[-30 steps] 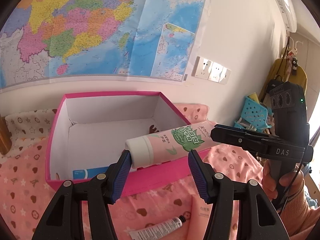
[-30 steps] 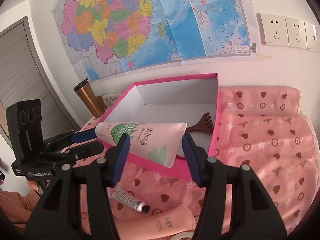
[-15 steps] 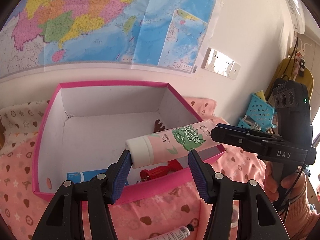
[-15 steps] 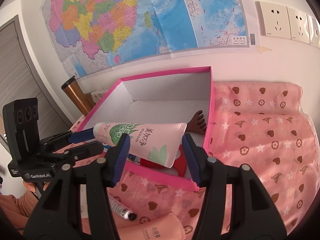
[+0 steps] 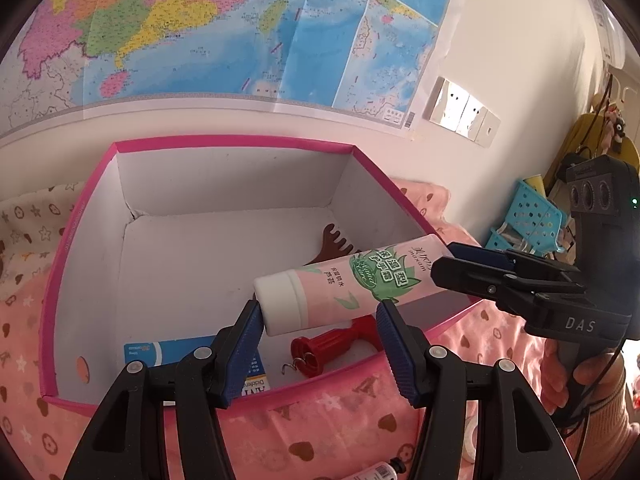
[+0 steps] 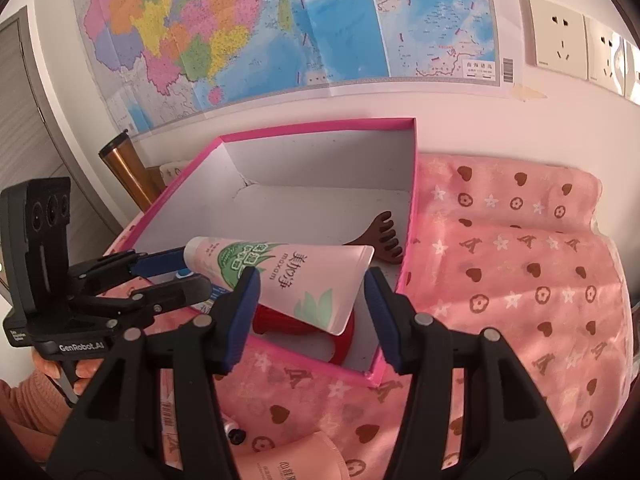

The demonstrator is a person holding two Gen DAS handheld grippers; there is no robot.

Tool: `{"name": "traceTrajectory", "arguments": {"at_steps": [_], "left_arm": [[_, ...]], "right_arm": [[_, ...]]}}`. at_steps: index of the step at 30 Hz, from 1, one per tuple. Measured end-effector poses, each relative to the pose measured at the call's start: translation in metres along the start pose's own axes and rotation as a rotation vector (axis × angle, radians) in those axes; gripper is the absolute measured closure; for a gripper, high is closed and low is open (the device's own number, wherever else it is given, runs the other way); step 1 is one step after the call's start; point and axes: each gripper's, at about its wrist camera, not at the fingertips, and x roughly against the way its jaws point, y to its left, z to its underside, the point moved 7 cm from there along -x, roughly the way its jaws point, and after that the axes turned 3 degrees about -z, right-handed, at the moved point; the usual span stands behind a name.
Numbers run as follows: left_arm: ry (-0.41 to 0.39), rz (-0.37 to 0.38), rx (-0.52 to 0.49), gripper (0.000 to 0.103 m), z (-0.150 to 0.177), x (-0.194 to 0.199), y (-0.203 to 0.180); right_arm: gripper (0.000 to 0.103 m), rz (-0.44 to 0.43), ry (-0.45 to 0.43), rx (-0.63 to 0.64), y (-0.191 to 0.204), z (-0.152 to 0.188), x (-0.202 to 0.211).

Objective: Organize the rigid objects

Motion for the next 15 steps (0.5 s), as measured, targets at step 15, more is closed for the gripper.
{"name": "traceTrajectory", "arguments": {"at_steps": [15], "left_arm": [[0.042, -0.045, -0.023, 0.042, -0.003, -0.02, 0.003]], "right_arm": [[0.047, 0.096, -0.072, -0.026, -0.012, -0.008, 0.014]]}}
